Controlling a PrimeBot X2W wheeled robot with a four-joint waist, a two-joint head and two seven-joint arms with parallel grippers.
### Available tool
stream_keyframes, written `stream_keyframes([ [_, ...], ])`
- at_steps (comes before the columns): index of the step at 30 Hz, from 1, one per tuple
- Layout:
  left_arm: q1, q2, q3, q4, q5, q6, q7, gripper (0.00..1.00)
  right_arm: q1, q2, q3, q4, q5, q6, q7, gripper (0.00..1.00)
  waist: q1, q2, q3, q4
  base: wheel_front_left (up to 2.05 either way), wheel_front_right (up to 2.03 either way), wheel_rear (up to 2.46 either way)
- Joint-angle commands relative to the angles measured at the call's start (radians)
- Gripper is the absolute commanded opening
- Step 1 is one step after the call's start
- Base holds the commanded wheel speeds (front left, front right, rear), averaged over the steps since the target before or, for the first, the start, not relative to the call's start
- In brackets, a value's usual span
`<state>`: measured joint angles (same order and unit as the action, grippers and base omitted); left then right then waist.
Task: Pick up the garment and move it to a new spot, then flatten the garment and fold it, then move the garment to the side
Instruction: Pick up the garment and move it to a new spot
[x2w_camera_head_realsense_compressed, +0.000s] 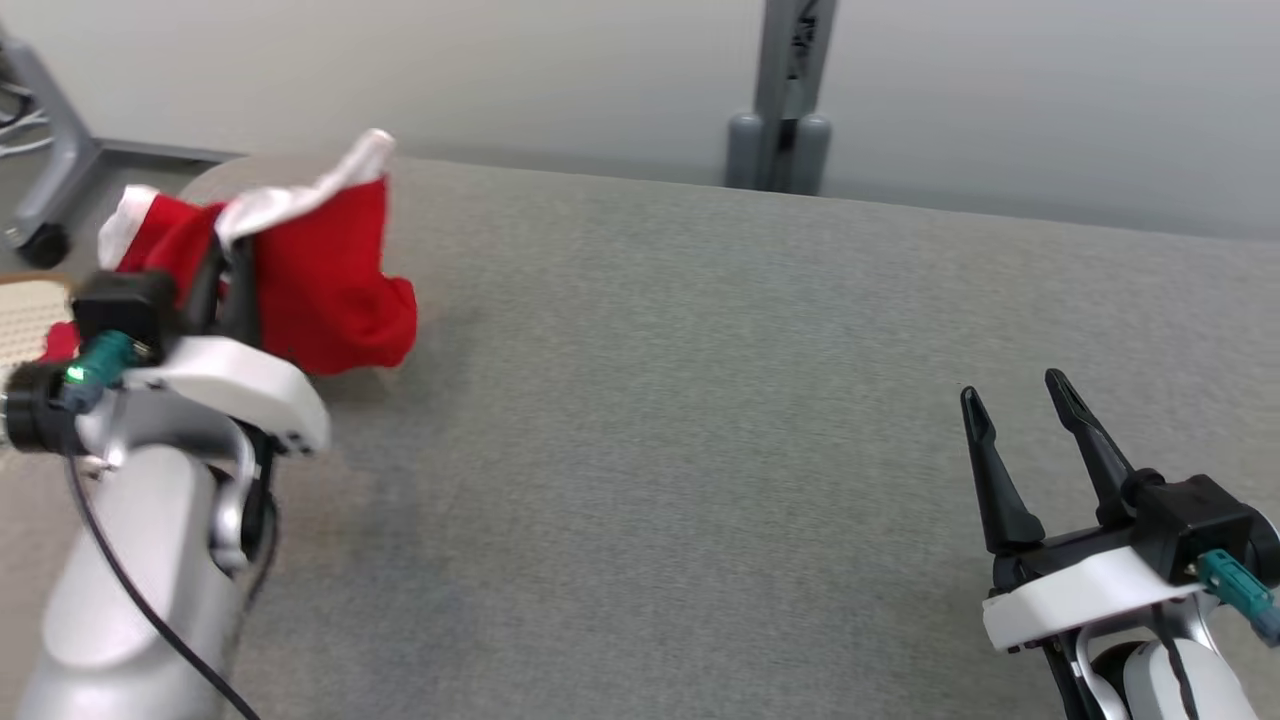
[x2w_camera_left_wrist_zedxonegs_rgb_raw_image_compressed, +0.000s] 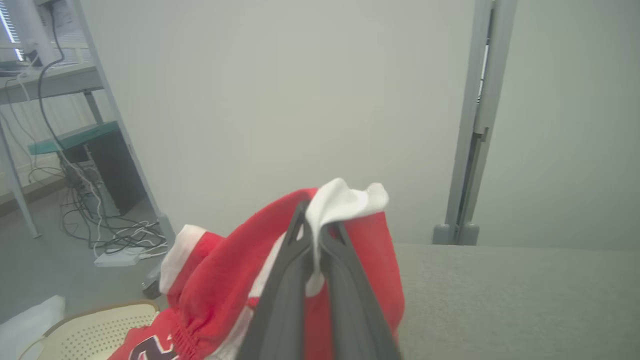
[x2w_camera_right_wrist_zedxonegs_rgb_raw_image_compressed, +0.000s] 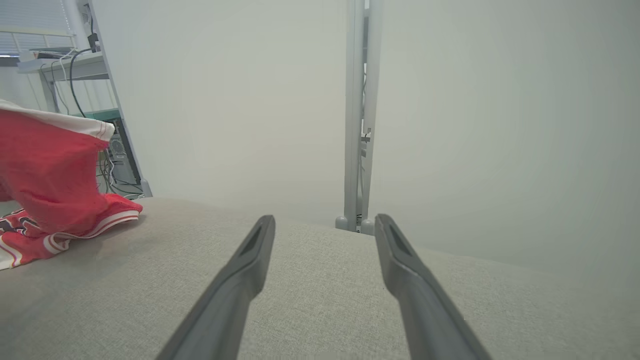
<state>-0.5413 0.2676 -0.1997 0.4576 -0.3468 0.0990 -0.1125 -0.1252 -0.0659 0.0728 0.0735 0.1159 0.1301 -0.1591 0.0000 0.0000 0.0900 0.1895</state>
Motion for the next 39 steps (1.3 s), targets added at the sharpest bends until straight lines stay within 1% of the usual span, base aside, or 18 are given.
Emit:
stream_keyframes([
  [1,0.048,-0.009,-0.023,-0.063,0.014,0.011,0.02,0.0,0.013,-0.002,-0.004,-0.009,0.008,0.001,0.006,1.0,0.0,0.0,-0.002,-0.054,0.0,0.0,0.0],
  [4,0.124,-0.031,-0.071,-0.181,0.029,0.021,0.064,0.0,0.021,0.002,-0.008,-0.024,0.011,0.001,0.01,1.0,0.0,0.0,0.001,-0.104,0.0,0.0,0.0],
  [5,0.124,-0.031,-0.071,-0.181,0.029,0.021,0.064,0.0,0.021,0.002,-0.008,-0.024,0.011,0.001,0.01,1.0,0.0,0.0,0.001,-0.104,0.0,0.0,0.0],
  [6,0.168,-0.05,-0.104,-0.242,0.034,0.028,0.087,0.0,0.026,0.005,-0.017,-0.033,0.015,0.001,0.012,1.0,0.0,0.0,0.007,-0.136,0.0,0.0,0.0],
  [8,0.2,-0.076,-0.136,-0.29,0.032,0.032,0.107,0.0,0.027,0.007,-0.022,-0.041,0.019,0.001,0.015,1.0,0.0,0.0,0.015,-0.169,0.0,0.0,0.0],
  [9,0.2,-0.076,-0.136,-0.29,0.032,0.032,0.107,0.0,0.027,0.007,-0.022,-0.041,0.019,0.001,0.015,1.0,0.0,0.0,0.015,-0.169,0.0,0.0,0.0],
  [13,0.226,-0.124,-0.205,-0.347,0.035,0.017,0.135,0.0,0.023,0.01,-0.029,-0.051,0.024,0.001,0.016,1.0,0.0,0.0,0.036,-0.229,0.0,0.0,0.0],
  [19,0.148,-0.172,-0.301,-0.378,0.064,-0.015,0.136,0.0,0.006,0.011,-0.028,-0.059,0.026,0.001,0.018,1.0,0.0,0.0,0.077,-0.313,0.0,0.0,0.0],
  [24,0.101,-0.194,-0.392,-0.333,0.08,-0.046,0.146,0.0,-0.007,0.012,-0.026,-0.058,0.032,0.001,0.011,1.0,0.0,0.0,0.11,-0.364,0.0,0.0,0.0],
  [27,0.113,-0.2,-0.447,-0.254,0.076,-0.065,0.163,0.0,-0.008,0.013,-0.027,-0.054,0.037,0.001,0.005,1.0,0.0,0.0,0.129,-0.377,0.0,0.0,0.0],
  [32,0.13,-0.206,-0.53,-0.123,0.073,-0.104,0.188,0.0,-0.009,0.013,-0.039,-0.046,0.042,0.001,-0.007,1.0,0.0,0.0,0.154,-0.365,0.0,0.0,0.0],
  [36,0.141,-0.211,-0.576,-0.058,0.054,-0.138,0.174,0.0,-0.014,0.013,-0.042,-0.039,0.05,0.001,-0.011,1.0,0.0,0.0,0.159,-0.339,0.0,0.0,0.0],
  [37,0.139,-0.212,-0.584,-0.051,0.054,-0.141,0.17,0.15,-0.018,0.013,-0.044,-0.038,0.052,0.001,-0.011,1.0,0.0,0.0,0.161,-0.332,0.0,0.0,0.0],
  [38,0.139,-0.212,-0.589,-0.044,0.049,-0.143,0.161,0.49,-0.021,0.013,-0.047,-0.036,0.051,0.001,-0.012,1.0,0.0,0.0,0.16,-0.324,0.0,0.0,0.0],
  [39,0.142,-0.212,-0.594,-0.039,0.039,-0.146,0.155,1.0,-0.022,0.013,-0.049,-0.035,0.049,0.001,-0.012,1.0,0.0,0.0,0.157,-0.315,0.0,0.0,0.0],
])
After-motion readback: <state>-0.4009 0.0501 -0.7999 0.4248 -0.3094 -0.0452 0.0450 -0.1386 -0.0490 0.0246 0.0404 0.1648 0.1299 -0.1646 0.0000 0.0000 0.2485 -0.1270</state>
